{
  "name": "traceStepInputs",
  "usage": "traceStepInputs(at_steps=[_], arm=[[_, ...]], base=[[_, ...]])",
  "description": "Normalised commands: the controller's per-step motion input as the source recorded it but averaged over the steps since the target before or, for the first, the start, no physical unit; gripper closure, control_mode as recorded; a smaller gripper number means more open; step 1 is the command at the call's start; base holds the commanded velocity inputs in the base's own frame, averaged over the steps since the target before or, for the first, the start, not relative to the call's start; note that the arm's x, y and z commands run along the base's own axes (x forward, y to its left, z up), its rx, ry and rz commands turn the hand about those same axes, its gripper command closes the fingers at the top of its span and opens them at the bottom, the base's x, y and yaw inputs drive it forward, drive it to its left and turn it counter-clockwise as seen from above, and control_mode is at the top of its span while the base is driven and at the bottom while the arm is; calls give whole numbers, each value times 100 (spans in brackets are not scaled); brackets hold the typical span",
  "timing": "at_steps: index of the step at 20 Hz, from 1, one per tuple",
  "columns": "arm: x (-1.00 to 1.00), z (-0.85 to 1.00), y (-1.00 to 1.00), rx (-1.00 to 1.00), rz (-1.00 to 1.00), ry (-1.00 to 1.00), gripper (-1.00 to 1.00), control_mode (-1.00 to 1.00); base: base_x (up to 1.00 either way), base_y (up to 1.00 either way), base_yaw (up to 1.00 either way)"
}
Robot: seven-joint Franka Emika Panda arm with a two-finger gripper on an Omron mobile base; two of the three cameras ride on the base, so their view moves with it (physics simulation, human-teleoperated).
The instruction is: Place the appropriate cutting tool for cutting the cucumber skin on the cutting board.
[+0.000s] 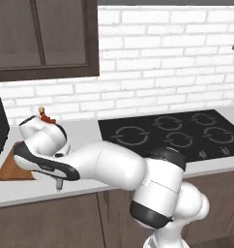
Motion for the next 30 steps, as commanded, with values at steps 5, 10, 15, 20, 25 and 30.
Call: traceStepInputs(at_steps=[5,10,15,20,25,30], arm=[[47,0,-3,-1,19,-21,100,-100],[41,-1,-11,3,19,-15,100,-100],[27,-17,0,9,12,-7,100,-100],[16,-20,0,14,1,-4,100,-100],[19,-7,1,18,0,-1,100,-100],[9,-15,27,15,0,-1,100,-100]], base=[[0,0,0],[0,0,0],[0,0,0],[0,0,0],[0,0,0],[0,0,0]])
